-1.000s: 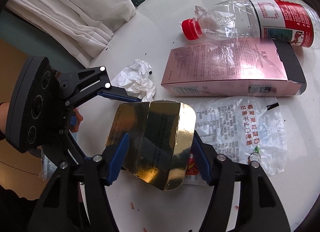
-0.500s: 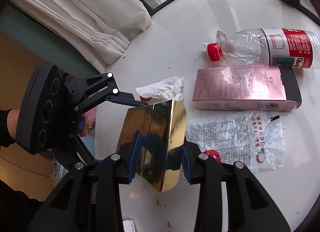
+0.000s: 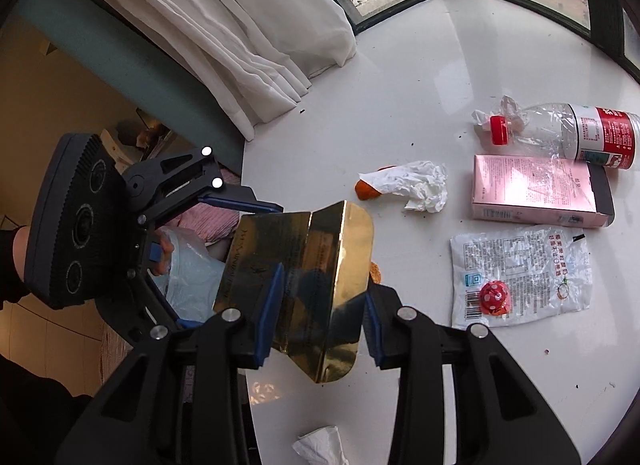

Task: Collect trash
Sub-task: 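Carry the gold box with the right gripper and release it into the bin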

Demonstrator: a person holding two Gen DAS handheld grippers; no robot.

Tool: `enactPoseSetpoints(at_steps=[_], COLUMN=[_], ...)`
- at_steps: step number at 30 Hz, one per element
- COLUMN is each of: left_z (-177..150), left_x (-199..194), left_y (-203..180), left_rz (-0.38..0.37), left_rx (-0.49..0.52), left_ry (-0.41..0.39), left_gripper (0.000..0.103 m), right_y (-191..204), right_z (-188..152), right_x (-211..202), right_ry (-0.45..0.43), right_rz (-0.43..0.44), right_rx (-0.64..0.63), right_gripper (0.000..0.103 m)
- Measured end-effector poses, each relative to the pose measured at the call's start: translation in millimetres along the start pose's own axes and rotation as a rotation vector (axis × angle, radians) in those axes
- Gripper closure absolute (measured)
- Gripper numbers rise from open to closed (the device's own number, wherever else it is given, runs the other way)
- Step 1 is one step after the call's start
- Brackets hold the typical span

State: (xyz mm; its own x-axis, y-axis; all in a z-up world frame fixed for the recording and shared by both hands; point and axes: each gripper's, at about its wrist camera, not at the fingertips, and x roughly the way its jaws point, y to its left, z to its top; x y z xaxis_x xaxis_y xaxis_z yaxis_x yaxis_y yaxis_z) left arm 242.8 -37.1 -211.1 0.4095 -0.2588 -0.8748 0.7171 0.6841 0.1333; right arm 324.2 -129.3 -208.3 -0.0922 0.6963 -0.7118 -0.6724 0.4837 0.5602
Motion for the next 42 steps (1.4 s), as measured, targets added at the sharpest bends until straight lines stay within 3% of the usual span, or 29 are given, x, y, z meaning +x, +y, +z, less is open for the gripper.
enactPoseSetpoints(at_steps=[12, 24, 31, 42], left_z=[-77, -196, -260, -314], left_x=[-97, -179, -199, -206], left_y=[-19, -50, -73, -87], left_rz=[0.132, 0.253, 0.277, 0.274], left_rx=[-0.140, -0.339, -0.463, -0.547], left_ry=[-0.008, 0.058, 0.108, 0.147], left_gripper=[0.021, 0.022, 0.023, 0.023], right_y=[106, 234, 293, 333], right_z=[-1, -8, -24, -45], right_x=[30, 120, 174, 224], right_ry=[0.042, 0.184, 0.296, 0.389], right_rz=[0.084, 0.214, 0.256, 0.283], right_rx=[-0.145, -0.326, -0.432, -0.462], right_gripper=[0.068, 0.068, 0.068, 0.068])
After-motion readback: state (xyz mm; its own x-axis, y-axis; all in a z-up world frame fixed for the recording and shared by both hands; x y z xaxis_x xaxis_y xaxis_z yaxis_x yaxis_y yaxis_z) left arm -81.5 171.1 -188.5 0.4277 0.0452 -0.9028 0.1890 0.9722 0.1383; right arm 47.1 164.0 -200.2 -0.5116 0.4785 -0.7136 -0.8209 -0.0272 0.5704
